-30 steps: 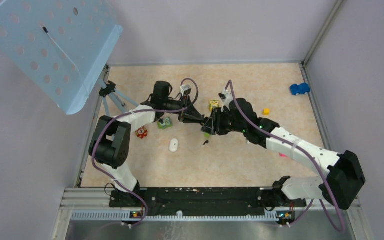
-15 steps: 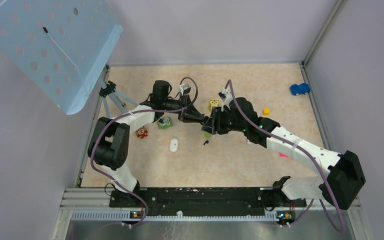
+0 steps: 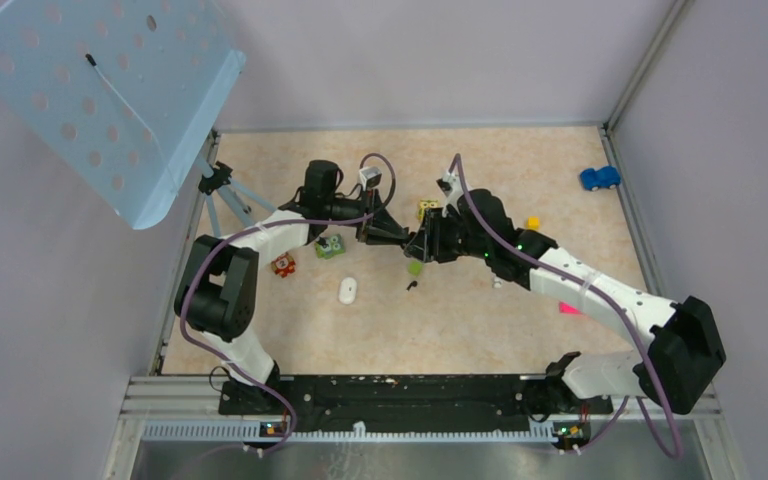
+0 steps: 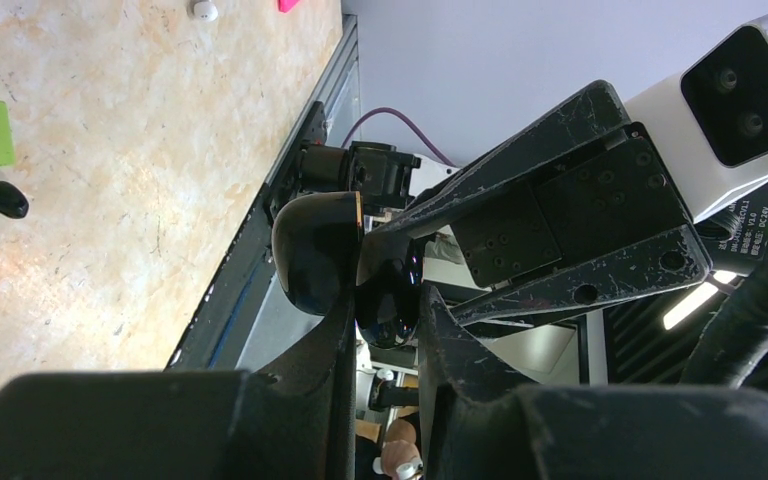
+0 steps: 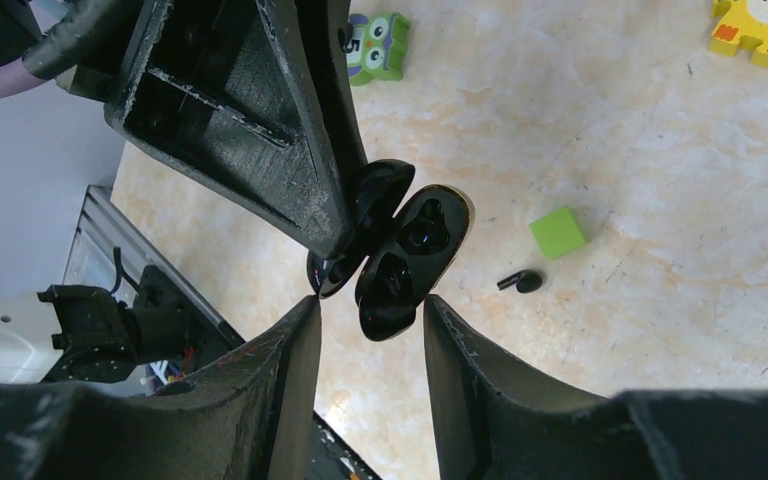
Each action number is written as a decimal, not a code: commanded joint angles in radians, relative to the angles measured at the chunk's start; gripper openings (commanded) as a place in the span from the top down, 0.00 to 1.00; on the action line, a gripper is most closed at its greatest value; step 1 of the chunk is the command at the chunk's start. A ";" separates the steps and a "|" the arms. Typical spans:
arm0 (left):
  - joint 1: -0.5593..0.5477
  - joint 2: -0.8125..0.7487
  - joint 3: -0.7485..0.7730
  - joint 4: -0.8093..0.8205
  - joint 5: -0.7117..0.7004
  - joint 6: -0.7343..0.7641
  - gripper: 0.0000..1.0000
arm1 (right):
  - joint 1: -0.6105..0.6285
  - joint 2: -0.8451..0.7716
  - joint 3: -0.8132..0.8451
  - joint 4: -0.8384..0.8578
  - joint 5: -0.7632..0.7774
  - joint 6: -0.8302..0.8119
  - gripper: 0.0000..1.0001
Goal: Insert the wireless bluetooth earbuds into the charging case
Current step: Adjust the left earbud in the left side groove of the charging case.
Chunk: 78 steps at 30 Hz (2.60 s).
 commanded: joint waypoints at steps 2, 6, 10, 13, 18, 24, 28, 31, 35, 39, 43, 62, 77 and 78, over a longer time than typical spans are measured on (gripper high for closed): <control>-0.006 -0.049 0.000 0.031 0.030 0.013 1.00 | -0.010 -0.005 0.057 0.029 0.026 -0.021 0.55; -0.005 -0.046 -0.001 0.031 0.030 0.014 1.00 | -0.010 -0.027 0.056 0.005 0.046 -0.029 0.44; -0.006 -0.043 -0.003 0.033 0.030 0.014 1.00 | -0.010 -0.052 0.048 -0.012 0.066 -0.035 0.43; -0.005 -0.042 -0.003 0.034 0.029 0.014 1.00 | -0.010 -0.076 0.032 -0.009 0.068 -0.031 0.50; -0.005 -0.041 -0.005 0.034 0.027 0.014 1.00 | -0.010 -0.087 0.021 -0.007 0.057 -0.022 0.64; -0.006 -0.044 -0.005 0.035 0.026 0.015 1.00 | -0.009 -0.074 0.021 -0.006 0.053 -0.020 0.70; -0.006 -0.048 -0.004 0.034 0.026 0.014 1.00 | -0.010 -0.060 0.026 -0.013 0.043 -0.020 0.68; -0.005 -0.047 -0.006 0.036 0.025 0.014 1.00 | -0.010 -0.052 0.030 -0.022 0.040 -0.026 0.68; -0.005 -0.042 -0.008 0.037 0.025 0.014 1.00 | -0.010 -0.043 0.034 -0.032 0.040 -0.030 0.68; -0.005 -0.041 -0.006 0.039 0.026 0.013 1.00 | -0.010 -0.041 0.031 -0.024 0.041 -0.029 0.69; -0.005 -0.040 -0.005 0.040 0.026 0.011 1.00 | -0.010 -0.032 0.037 -0.020 0.035 -0.031 0.70; -0.006 -0.042 -0.006 0.038 0.034 0.014 1.00 | -0.009 -0.025 0.052 -0.010 -0.012 -0.085 0.97; -0.004 -0.043 -0.001 0.023 0.051 0.028 1.00 | -0.008 0.008 0.107 -0.072 -0.061 -0.409 1.00; -0.005 -0.043 -0.001 0.023 0.051 0.027 1.00 | -0.009 0.014 0.113 -0.076 -0.073 -0.420 1.00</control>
